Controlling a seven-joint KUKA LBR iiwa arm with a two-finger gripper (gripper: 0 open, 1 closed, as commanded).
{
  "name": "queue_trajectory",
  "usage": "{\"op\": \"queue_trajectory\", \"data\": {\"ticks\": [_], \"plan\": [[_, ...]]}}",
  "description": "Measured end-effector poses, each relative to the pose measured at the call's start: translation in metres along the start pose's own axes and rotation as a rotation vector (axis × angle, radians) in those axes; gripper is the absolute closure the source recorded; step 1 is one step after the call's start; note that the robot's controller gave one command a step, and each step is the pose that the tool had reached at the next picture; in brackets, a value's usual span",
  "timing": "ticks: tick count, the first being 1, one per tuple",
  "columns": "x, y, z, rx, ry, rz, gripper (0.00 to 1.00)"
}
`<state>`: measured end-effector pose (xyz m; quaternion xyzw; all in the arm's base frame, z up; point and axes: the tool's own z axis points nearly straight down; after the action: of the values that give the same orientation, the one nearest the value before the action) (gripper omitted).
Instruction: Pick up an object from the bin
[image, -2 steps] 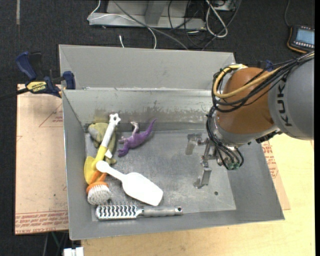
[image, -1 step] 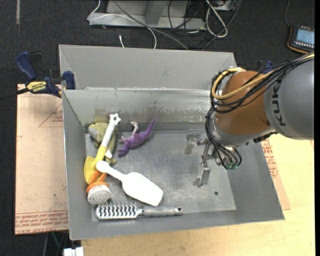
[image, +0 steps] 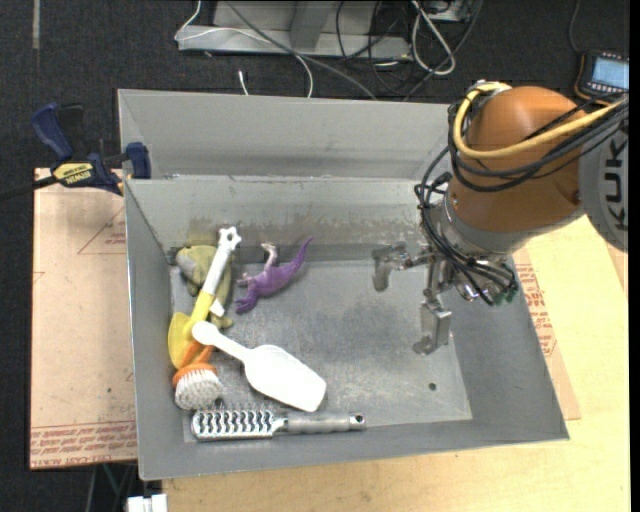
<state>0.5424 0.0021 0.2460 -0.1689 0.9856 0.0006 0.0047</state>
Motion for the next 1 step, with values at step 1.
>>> {"op": "queue_trajectory", "data": {"ticks": [1], "plan": [[0.0043, 0.0112, 0.0922, 0.0, 0.002, 0.061, 0.0]]}}
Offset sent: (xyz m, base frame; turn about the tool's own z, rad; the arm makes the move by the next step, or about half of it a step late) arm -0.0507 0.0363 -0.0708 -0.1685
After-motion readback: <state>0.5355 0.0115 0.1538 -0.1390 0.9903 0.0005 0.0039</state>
